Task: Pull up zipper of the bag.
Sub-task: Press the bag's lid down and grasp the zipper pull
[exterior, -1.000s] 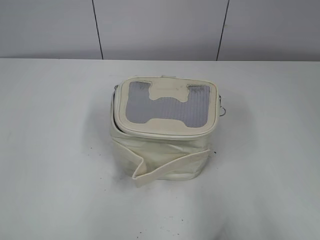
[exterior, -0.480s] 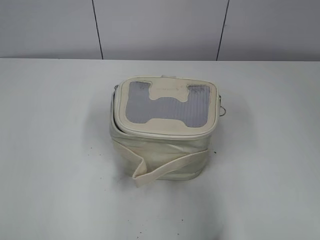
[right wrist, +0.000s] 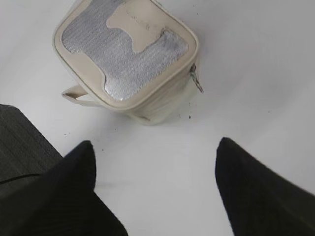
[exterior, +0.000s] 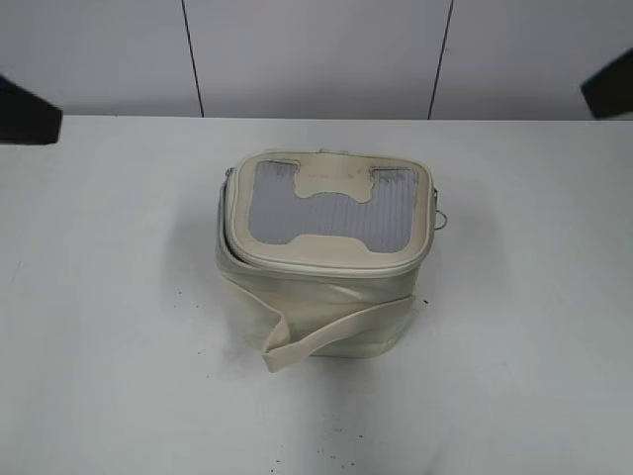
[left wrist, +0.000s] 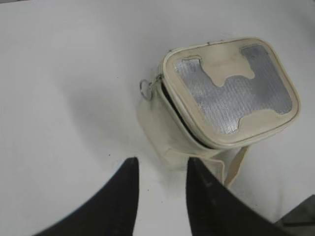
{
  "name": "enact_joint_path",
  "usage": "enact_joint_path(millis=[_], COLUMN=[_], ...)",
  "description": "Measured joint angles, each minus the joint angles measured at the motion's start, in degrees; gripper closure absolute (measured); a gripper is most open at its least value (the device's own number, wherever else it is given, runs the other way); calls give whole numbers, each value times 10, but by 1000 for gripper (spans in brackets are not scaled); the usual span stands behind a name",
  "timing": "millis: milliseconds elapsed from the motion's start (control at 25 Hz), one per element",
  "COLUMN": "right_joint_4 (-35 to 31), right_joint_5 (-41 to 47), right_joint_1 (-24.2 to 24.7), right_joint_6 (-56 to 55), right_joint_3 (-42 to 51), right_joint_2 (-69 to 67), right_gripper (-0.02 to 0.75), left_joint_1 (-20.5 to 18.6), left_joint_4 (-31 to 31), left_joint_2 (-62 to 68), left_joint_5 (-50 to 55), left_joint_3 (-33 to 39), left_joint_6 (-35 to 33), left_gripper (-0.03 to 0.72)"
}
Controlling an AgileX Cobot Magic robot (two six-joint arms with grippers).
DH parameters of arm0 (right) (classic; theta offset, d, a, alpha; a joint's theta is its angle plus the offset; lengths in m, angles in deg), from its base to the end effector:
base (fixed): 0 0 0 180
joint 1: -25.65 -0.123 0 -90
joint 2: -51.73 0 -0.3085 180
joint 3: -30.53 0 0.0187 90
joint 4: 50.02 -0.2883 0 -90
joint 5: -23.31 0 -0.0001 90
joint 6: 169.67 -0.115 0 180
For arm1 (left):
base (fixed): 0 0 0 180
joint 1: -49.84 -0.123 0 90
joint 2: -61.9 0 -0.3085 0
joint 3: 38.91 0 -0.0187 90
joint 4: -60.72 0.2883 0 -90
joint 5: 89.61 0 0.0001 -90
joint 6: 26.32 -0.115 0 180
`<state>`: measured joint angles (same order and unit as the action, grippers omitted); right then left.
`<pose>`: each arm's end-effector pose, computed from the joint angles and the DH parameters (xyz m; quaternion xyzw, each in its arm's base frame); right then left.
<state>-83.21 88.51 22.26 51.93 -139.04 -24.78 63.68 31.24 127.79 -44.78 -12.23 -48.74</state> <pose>0.2638 0.0729 0.3723 -0.3061 0.8800 0.1895 0.3098 0.2245 -0.0964 0.3361 0.1825 0.8883 -0.2057 0.3677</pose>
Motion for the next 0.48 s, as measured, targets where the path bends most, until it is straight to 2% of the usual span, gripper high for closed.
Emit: enact_joint_path(millis=[120,360,480], right_joint_4=[11,87,92], right_joint_5=[10,35,40], right_joint_1=[-45,-171,-210], right_joint_6=[13,18,19], right_joint_3=[-89,-273,-377], right_joint_2=[-79,-256,-356], right_gripper=[153,154,190], left_joint_1=[0,0,0], left_joint_4=[-24,-38,-39], left_joint_2=[87,242,302], left_joint_5=[11,45,78], left_joint_3=[-45,-117,-150], left_joint_6=[-29,-37,-41], left_gripper=[417,401,399])
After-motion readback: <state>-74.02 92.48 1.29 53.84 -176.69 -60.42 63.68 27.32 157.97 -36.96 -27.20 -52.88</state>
